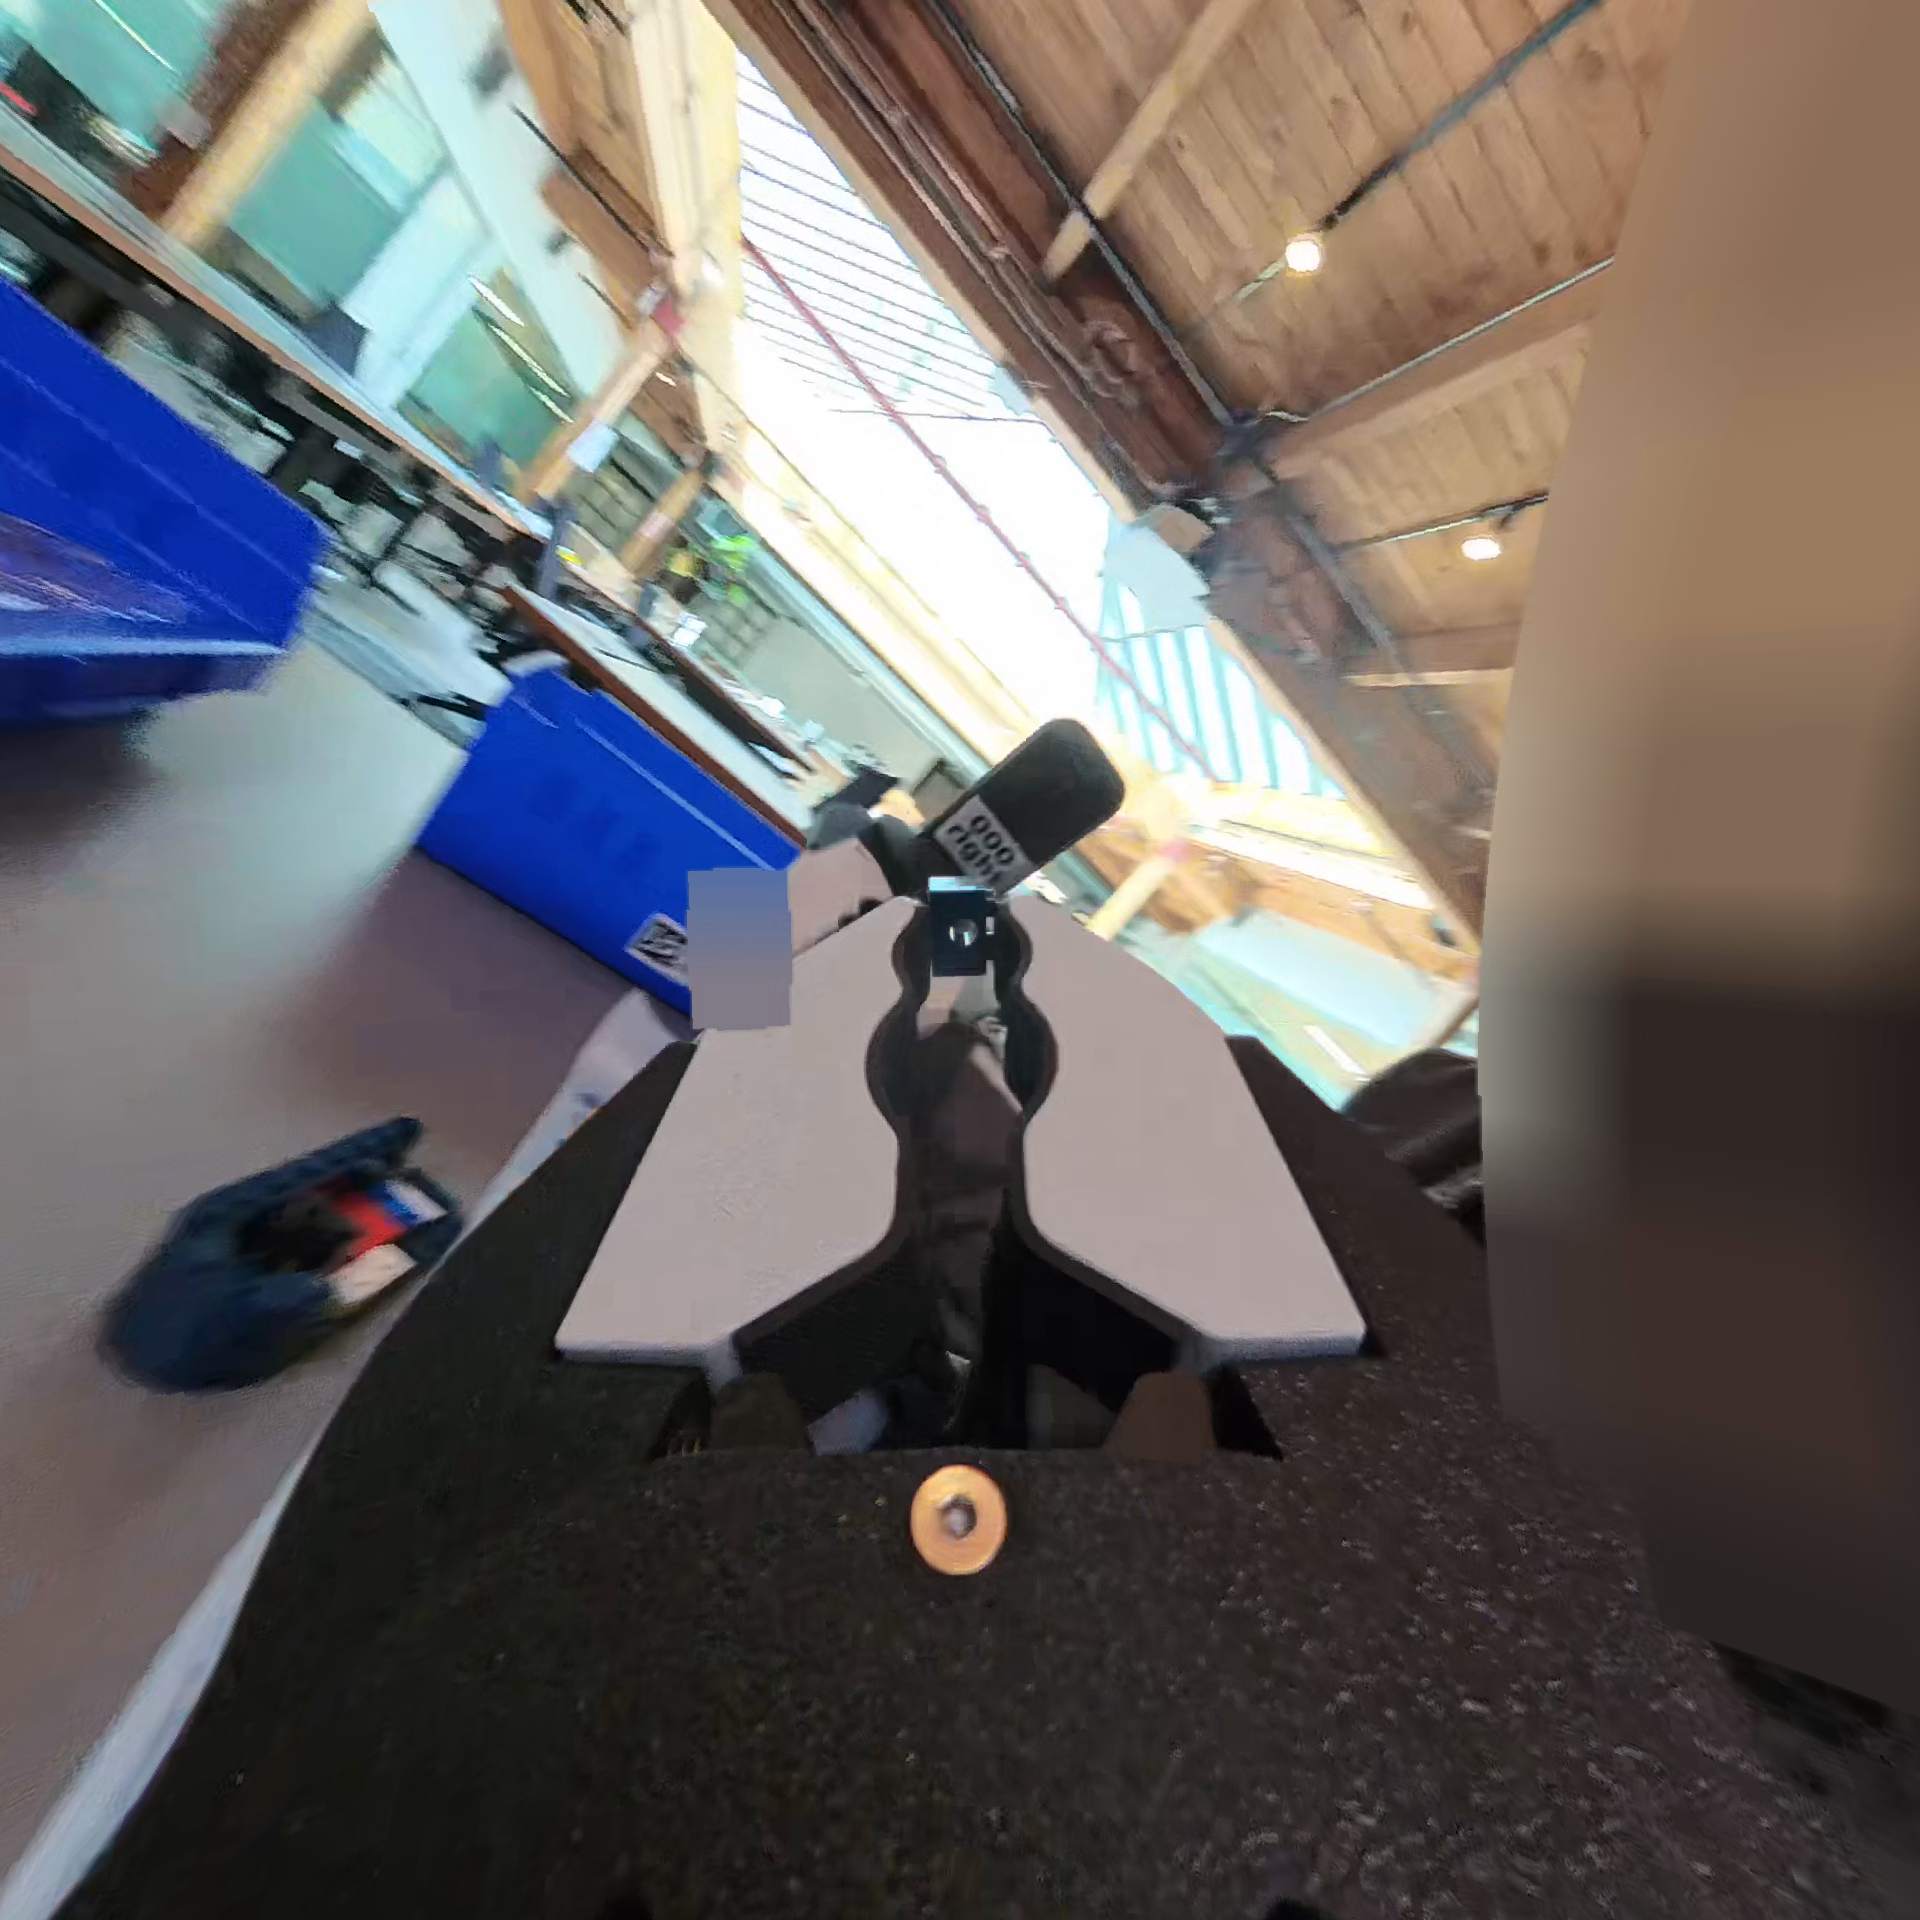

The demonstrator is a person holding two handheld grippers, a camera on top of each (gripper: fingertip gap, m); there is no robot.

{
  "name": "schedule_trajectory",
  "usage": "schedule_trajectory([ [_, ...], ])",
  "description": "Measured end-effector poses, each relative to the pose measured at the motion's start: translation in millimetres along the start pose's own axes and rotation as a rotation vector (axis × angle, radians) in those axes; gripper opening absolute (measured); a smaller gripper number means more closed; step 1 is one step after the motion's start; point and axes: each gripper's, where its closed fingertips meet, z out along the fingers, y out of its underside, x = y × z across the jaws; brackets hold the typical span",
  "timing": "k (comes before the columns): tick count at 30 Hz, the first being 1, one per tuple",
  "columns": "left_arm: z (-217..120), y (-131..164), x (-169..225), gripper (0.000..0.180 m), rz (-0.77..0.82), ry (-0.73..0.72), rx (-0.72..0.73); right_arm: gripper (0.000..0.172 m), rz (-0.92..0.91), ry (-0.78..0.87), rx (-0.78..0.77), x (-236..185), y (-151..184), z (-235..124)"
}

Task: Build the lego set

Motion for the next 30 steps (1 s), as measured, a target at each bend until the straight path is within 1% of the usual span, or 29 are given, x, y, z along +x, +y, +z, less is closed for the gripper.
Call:
schedule_trajectory([
  [2,-12.2,-6.2,-8.0,0.011,0.079,-0.085,0.024,0.018,0.186,-0.047,-0.299,0.3,50.6,-5.8],
  [3,-16.8,-7.8,-9.9,0.01,0.097,-0.108,0.037,0.018,0.229,-0.05,-0.407,-1.5,69.5,-8.2],
  [4,-20.2,-8.7,-11.4,0.011,0.105,-0.124,0.049,0.018,0.244,-0.045,-0.48,-2.8,82.8,-8.7],
  [6,-21.6,-6.2,-13.8,0.011,0.102,-0.127,0.037,0.016,0.26,-0.018,-0.579,-2.4,99.3,-6.1],
  [9,-16.8,4.7,-17.6,0.011,0.099,-0.124,-0.022,0.015,0.329,-0.018,-0.667,-6.9,110.8,-5.6],
  [12,-12.9,14.8,-19.7,0.011,0.103,-0.129,-0.07,0.016,0.376,0.0,-0.703,-9.7,112.9,-5.2],
  [16,-14.0,15.8,-22.8,0.011,0.127,-0.151,-0.086,0.016,0.383,0.051,-0.746,-8.1,115.4,0.0],
  [18,-15.0,16.4,-25.3,0.011,0.133,-0.165,-0.093,0.014,0.348,0.08,-0.772,-6.4,116.3,1.2],
  [19,-14.9,17.3,-26.3,0.011,0.135,-0.17,-0.099,0.008,0.322,0.105,-0.791,-4.0,117.6,0.6],
  [22,-13.4,21.2,-27.4,0.011,0.142,-0.176,-0.117,0.008,0.251,0.109,-0.819,-3.9,117.8,0.6],
  [24,-12.5,23.3,-26.7,0.011,0.145,-0.172,-0.127,0.007,0.145,0.085,-0.815,-3.2,116.6,1.8],
  [26,-11.6,23.9,-22.0,0.011,0.13,-0.135,-0.125,0.006,0.019,0.084,-0.796,0.7,112.9,2.0],
  [27,-11.0,23.4,-16.1,0.011,0.111,-0.09,-0.116,0.006,-0.04,0.081,-0.764,2.0,106.3,3.1],
  [29,-10.4,20.8,-2.4,0.011,0.04,0.024,-0.086,0.005,-0.162,0.078,-0.614,1.4,78.6,9.5],
  [30,-10.8,18.5,6.0,0.011,-0.015,0.097,-0.067,0.004,-0.19,0.066,-0.516,-2.6,61.1,13.6],
])
